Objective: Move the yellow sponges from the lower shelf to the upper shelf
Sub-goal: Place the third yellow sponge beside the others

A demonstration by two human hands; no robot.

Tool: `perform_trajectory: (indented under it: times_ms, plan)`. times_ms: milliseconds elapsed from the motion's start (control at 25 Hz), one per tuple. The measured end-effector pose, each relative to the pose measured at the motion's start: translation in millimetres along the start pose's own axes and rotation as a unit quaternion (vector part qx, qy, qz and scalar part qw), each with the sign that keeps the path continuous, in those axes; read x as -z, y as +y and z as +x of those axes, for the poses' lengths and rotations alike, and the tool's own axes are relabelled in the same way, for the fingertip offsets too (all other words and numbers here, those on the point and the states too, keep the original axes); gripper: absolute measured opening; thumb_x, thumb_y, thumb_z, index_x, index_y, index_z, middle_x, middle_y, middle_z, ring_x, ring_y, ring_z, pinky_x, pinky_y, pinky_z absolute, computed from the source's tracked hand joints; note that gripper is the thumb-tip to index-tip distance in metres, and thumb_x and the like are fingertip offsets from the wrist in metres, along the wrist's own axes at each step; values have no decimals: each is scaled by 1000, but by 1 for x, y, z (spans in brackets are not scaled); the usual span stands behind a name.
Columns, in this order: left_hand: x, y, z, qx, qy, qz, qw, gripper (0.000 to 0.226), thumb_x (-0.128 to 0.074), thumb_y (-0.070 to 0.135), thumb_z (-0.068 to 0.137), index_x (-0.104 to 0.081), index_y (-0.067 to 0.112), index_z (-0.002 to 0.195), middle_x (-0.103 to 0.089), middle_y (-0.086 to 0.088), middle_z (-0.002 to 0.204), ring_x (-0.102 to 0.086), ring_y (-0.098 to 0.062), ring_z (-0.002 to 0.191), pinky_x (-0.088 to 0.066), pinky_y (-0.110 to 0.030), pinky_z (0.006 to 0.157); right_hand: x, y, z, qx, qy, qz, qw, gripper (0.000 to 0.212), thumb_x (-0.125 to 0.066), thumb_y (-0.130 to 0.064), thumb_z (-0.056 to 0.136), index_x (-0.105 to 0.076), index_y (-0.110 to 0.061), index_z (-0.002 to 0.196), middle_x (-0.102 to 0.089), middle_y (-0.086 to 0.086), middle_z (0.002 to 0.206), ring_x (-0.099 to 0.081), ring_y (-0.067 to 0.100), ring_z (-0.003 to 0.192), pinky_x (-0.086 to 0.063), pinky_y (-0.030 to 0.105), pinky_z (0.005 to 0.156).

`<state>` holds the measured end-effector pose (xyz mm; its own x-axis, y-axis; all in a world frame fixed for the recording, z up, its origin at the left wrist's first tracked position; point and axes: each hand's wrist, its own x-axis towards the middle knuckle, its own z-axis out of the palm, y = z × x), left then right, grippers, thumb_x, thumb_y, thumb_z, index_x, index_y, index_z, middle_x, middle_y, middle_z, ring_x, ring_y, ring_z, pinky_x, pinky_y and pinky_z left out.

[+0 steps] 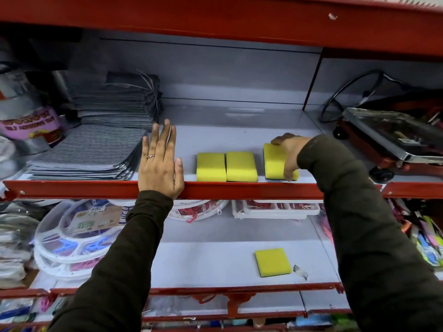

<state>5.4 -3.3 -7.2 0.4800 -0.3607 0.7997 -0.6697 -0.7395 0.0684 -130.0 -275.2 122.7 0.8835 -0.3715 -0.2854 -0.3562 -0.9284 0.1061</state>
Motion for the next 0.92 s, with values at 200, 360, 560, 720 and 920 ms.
perform_trajectory:
  times_ms: [200, 360, 560, 720, 920]
  plan:
    - [0, 0, -1, -1, -4, 6, 1000, 67, -24, 29, 96, -22, 2, 158, -20, -16, 167, -12, -33, 156, -7, -49, 129, -19, -6, 25, 21, -28, 16, 999, 98, -78, -14, 71, -24, -19, 153, -32, 7, 158, -40, 28, 139, -43, 35, 109]
    - [-1, 0, -1, -1, -2, 4, 1000, 68, -24, 30, 96, -21, 2, 158, -19, -15, 167, -12, -33, 156, -8, -50, 129, -18, 2, -15, 26, 101, 149, 983, 85, -84, -17, 69, -43, -20, 143, -45, 7, 146, -48, 27, 131, -43, 33, 105]
    - [-1, 2, -2, 4, 12, 2, 1000, 66, -23, 30, 97, -22, 2, 157, -21, -16, 167, -14, -33, 156, -9, -49, 129, -69, 0, -76, 2, 21, 258, 966, 43, -86, -28, 66, -67, -19, 103, -71, 0, 99, -67, 21, 88, -50, 27, 72]
    - [-2, 2, -2, 6, 14, 5, 1000, 66, -19, 32, 98, -21, 3, 158, -21, -16, 167, -13, -32, 156, -4, -45, 129, -167, -11, -37, -134, -165, 197, 957, 81, -83, -51, 65, -56, -8, 128, -63, 10, 128, -61, 27, 117, -49, 34, 99]
    - [-2, 2, -1, 6, 13, 8, 1000, 67, -17, 34, 99, -21, 4, 158, -20, -15, 167, -12, -32, 156, -2, -43, 129, -308, -18, 14, -287, -166, 233, 914, 128, -66, -87, 37, -46, -9, 136, -56, 9, 131, -55, 28, 121, -46, 38, 101]
